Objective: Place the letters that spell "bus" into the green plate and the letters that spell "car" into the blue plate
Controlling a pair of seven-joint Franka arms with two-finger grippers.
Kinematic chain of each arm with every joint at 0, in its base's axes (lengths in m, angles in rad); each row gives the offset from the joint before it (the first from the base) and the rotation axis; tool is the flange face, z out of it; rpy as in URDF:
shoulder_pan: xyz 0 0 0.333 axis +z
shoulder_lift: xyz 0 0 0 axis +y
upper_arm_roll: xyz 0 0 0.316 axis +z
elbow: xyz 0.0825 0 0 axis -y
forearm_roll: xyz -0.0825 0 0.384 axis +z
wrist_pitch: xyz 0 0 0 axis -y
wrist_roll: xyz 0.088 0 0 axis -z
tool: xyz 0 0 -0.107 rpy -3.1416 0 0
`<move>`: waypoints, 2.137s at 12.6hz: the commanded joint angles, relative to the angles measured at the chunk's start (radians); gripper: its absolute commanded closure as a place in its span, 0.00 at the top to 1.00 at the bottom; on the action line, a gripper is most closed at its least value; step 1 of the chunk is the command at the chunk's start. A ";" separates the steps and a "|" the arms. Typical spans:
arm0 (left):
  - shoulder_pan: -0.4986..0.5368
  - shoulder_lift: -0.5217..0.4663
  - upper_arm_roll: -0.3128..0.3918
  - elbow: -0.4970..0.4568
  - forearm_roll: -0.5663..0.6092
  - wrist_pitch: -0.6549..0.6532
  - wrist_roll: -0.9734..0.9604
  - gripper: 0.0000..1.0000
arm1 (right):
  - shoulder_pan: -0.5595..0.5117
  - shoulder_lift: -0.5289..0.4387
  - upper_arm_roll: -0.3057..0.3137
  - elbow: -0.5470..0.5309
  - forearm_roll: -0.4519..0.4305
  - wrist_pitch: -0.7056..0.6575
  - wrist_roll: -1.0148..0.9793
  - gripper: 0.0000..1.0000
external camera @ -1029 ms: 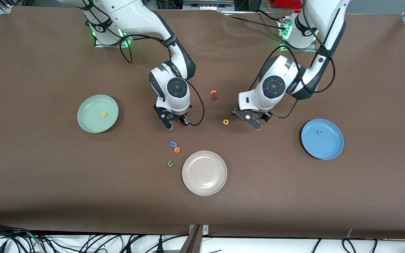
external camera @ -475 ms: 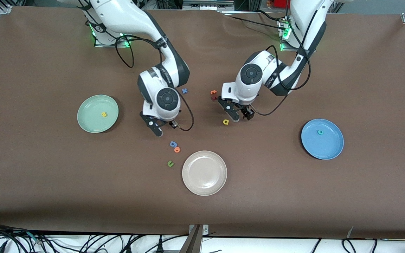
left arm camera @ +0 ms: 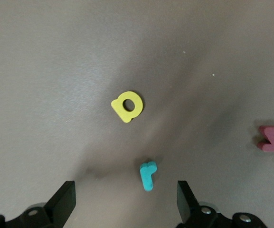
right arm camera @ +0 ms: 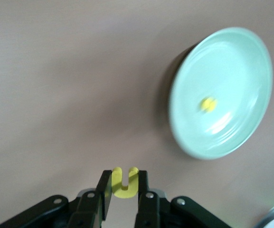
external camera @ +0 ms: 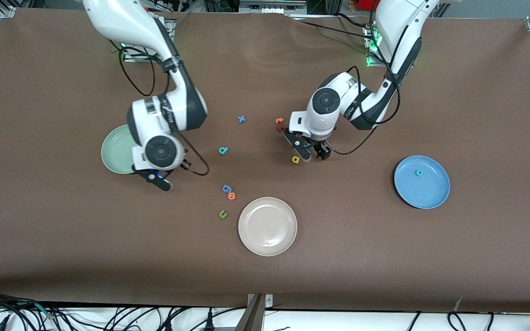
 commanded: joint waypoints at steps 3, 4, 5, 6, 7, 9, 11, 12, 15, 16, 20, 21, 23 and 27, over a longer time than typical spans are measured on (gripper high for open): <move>-0.021 0.025 0.002 -0.019 0.026 0.064 -0.005 0.93 | 0.008 -0.187 -0.169 -0.377 0.012 0.171 -0.381 0.18; -0.021 0.027 0.002 -0.025 0.026 0.073 -0.005 0.93 | 0.006 -0.187 -0.198 -0.447 0.014 0.256 -0.445 0.18; -0.021 0.028 0.002 -0.030 0.028 0.087 -0.005 0.89 | 0.002 -0.187 -0.215 -0.509 0.015 0.342 -0.497 0.19; -0.021 0.030 0.002 -0.036 0.029 0.101 -0.005 0.80 | -0.011 -0.183 -0.217 -0.543 0.018 0.399 -0.516 0.33; -0.021 0.033 0.002 -0.040 0.029 0.105 -0.005 0.79 | -0.020 -0.178 -0.215 -0.542 0.023 0.403 -0.518 0.82; -0.021 0.033 0.004 -0.047 0.029 0.105 -0.005 0.79 | -0.018 -0.186 -0.215 -0.539 0.024 0.397 -0.519 1.00; -0.016 0.030 0.013 -0.060 0.029 0.105 -0.005 0.81 | -0.012 -0.209 -0.206 -0.493 0.024 0.319 -0.504 1.00; -0.015 0.030 0.015 -0.062 0.029 0.105 -0.005 0.80 | -0.005 -0.215 -0.198 -0.453 0.040 0.265 -0.486 1.00; -0.015 0.030 0.015 -0.060 0.031 0.109 -0.002 0.47 | 0.002 -0.230 -0.084 -0.376 0.116 0.251 -0.321 1.00; -0.013 0.028 0.015 -0.060 0.031 0.110 -0.001 0.32 | 0.003 -0.224 -0.032 -0.347 0.115 0.265 -0.198 1.00; -0.005 0.015 0.028 -0.060 0.029 0.109 0.048 0.01 | 0.008 -0.174 0.145 -0.308 0.116 0.419 0.138 0.98; 0.011 0.001 0.036 -0.060 0.031 0.104 0.079 0.00 | 0.012 -0.151 0.173 -0.308 0.116 0.470 0.184 0.88; 0.095 -0.066 0.036 -0.059 0.017 0.046 0.193 0.00 | 0.044 -0.103 0.203 -0.308 0.116 0.557 0.232 0.55; 0.176 -0.147 0.197 -0.042 -0.035 -0.083 0.422 0.00 | 0.100 -0.045 0.205 -0.308 0.118 0.673 0.304 0.49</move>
